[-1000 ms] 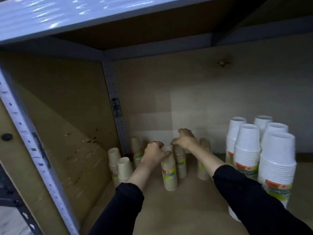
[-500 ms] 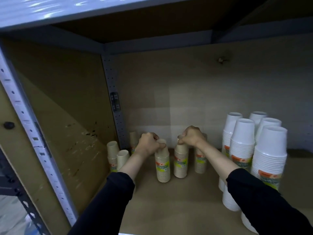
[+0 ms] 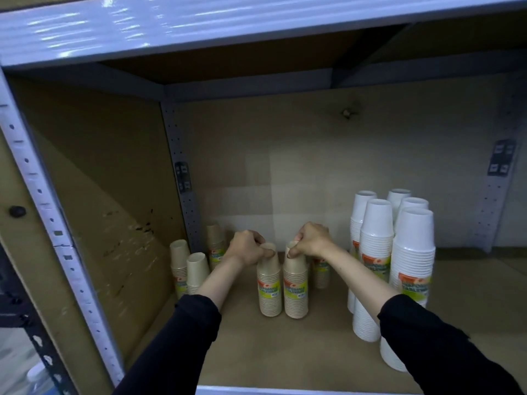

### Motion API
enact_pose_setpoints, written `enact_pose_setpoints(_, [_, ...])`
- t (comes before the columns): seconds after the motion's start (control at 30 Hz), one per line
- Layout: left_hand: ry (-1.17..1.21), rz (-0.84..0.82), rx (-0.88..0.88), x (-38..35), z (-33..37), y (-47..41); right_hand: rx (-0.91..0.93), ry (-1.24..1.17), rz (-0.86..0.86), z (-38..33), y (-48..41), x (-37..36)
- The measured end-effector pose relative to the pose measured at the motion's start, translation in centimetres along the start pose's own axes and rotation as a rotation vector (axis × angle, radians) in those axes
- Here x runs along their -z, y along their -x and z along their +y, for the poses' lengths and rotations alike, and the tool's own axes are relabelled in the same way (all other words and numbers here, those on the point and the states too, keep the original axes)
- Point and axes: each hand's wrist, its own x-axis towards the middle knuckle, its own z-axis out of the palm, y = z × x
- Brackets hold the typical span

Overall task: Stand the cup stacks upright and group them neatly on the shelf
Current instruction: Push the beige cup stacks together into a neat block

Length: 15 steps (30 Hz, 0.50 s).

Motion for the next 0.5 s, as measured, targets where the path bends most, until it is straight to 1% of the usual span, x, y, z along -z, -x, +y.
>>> enact_pose_setpoints(0.13, [-0.005, -0.026, -0.011, -0.33, -0.08, -0.02, 0.013, 0.006, -0.011, 0.23, -0.04, -0.46])
enact_pose_setpoints(0.33, [0.027, -0.016, -0.018, -0.37, -0.46, -0.15, 0.029, -0.036, -0.038, 0.52, -0.15, -0.75])
enact_pose_setpoints(0.5, [0.043, -0.015, -0.024, -0.3, -0.61, -0.18, 0.043, -0.021, -0.035, 0.37, -0.43, -0.63])
